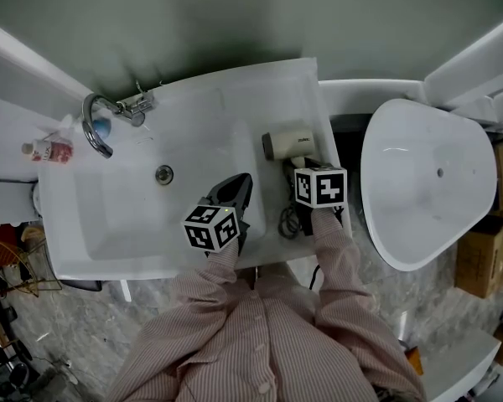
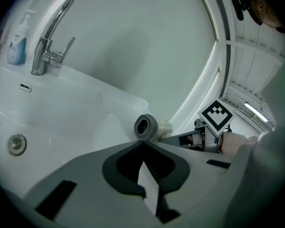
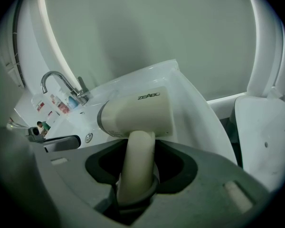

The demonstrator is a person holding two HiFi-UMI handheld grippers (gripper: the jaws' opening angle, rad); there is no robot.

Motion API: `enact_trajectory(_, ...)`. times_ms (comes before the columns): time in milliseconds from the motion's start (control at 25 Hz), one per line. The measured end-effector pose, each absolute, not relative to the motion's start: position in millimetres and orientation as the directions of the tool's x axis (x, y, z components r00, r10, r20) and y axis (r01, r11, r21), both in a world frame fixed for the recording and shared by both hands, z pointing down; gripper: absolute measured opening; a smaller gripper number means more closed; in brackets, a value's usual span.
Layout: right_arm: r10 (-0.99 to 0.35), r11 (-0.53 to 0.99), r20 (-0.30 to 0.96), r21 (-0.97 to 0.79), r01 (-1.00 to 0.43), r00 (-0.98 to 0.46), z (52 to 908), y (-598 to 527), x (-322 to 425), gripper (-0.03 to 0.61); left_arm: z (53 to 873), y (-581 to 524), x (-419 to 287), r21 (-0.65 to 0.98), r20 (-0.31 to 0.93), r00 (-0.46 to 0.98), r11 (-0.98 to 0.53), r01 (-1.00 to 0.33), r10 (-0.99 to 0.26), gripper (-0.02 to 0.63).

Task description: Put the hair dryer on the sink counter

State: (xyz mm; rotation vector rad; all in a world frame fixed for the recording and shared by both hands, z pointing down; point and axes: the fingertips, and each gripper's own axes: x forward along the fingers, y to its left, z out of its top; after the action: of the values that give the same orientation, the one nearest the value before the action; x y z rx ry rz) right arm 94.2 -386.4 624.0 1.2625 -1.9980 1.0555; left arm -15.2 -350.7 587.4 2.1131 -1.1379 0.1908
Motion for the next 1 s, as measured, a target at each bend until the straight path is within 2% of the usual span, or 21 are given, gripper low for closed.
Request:
enact_trajectory(560,-0.632,0.329,0.690,-0.175,-0.928,-0.354,582.9,-376.9,98.6,0.169,549.6,-337.5,-26.3,0.470,0.356,0.607,-0.425,-0.774,-0.711,-0.003)
enact_trajectory(640,-0.652,0.333,0.667,-0.176,-0.926,-0.362,576.0,-370.8,97.9,0.153,540.4,-335.1,-26.8,0.453,0.338,0.613,-0.447,-0.771,-0.714,-0.003)
enact_trajectory(760,-0.693,0.330,0.625,-0.166,-0.929,-0.358,564.5,-362.9,98.5,0.072,528.0,-332.6,-27.1,0.434,0.313,0.620,-0.472,-0.767,-0.720,-0.003)
enact_trajectory(880,-0.723,0.329,0.587,-0.170,-0.929,-0.364,553.3,-356.4,98.9,0.021,517.3,-330.2,-25.5,0.417,0.290,0.629,-0.497,-0.761,-0.721,-0.003)
enact_trajectory(1000,-0.747,0.340,0.539,-0.194,-0.920,-0.390,540.6,-350.8,96.9,0.008,507.2,-325.0,-22.3,0.400,0.269,0.643,-0.524,-0.752,-0.717,-0.003)
